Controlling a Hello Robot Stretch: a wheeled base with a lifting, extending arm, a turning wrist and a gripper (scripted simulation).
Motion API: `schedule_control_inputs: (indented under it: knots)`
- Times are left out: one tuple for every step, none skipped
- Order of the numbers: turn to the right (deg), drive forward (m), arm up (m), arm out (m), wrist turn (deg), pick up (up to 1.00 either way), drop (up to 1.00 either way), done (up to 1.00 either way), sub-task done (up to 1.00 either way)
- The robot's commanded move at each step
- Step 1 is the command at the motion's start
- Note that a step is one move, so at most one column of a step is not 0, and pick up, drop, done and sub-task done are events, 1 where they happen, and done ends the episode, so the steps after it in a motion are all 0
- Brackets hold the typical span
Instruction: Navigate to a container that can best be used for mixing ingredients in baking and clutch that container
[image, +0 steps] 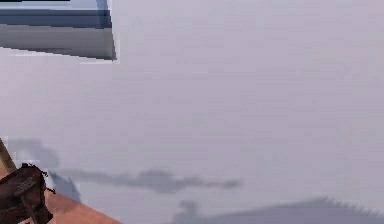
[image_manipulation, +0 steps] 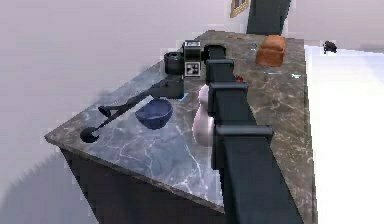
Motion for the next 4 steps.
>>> schedule_control_inputs:
  knots:
    - [0.0, 0.00, 0.00, 0.00, 45.0, 0.00, 0.00, 0.00, 0.00]
    - [0.0, 0.00, 0.00, 0.00, 12.0, 0.00, 0.00, 0.00, 0.00]
    - [0.0, 0.00, -0.08, 0.00, 0.0, 0.00, 0.00, 0.00, 0.00]
    - [0.0, 0.00, 0.00, 0.00, 0.0, 1.00, 0.00, 0.00, 0.00]
